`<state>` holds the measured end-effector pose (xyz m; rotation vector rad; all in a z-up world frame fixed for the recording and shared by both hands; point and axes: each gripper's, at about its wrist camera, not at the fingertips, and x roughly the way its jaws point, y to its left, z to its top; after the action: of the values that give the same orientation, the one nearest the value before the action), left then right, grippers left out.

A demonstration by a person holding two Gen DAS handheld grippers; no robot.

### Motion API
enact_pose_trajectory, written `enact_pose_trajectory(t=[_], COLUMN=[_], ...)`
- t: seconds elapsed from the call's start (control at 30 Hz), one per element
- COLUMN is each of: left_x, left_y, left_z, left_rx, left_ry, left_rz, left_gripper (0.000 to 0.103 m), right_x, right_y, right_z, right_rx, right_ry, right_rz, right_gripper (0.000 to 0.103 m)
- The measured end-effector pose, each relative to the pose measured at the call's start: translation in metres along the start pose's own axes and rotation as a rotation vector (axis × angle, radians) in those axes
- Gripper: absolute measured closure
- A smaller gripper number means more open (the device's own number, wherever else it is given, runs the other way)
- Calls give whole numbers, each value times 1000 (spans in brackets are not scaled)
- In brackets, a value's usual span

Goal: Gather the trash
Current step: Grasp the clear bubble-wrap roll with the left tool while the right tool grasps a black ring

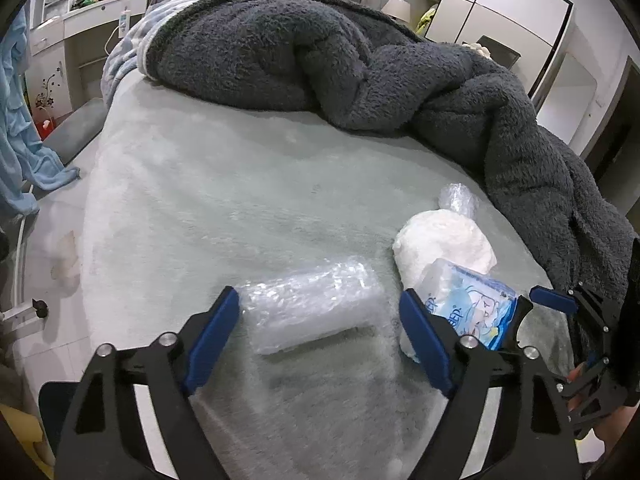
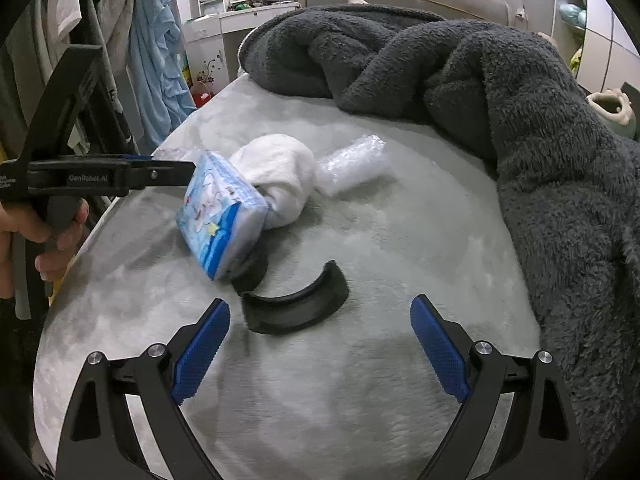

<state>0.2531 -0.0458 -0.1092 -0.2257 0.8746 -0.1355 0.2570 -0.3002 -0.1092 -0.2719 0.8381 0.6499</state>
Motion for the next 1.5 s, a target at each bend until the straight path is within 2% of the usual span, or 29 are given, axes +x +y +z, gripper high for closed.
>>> enact_pose_trajectory(t=[0.17,0.37,0.43,0.63,1.03,1.23,1.33,1.5], left_x=[2,-2,-5,-20,-45,-63,-72,-92], left_y=[-3,-3,-1,4,11,21,26,36], left_z=[0,2,3,6,-5,-20,-29,-46], left_rx=[15,24,12,5,42,14,2,-12], left_ry=[-1,-16,-22,-61,-110,-130,-130,-145], left_rz=[1,15,15,9,27,27,31,56], left_gripper=[31,36,36,36,36,36,36,36], right_x=[-6,-1,-1,-1,-33,-47,-48,-49], right_y=[2,10,10,11,15,23,32,57], right_z=[-1,-2,0,4,8,4,1,-5], right_rx=[-16,-40,-41,-48,2,100,145,151], right_ry=[-17,-2,-3,-2,-73,-106,-113,-104], right_rz=[20,33,30,27,17,-3,-9,-34], right_gripper=[12,31,34,51,54,54,54,54])
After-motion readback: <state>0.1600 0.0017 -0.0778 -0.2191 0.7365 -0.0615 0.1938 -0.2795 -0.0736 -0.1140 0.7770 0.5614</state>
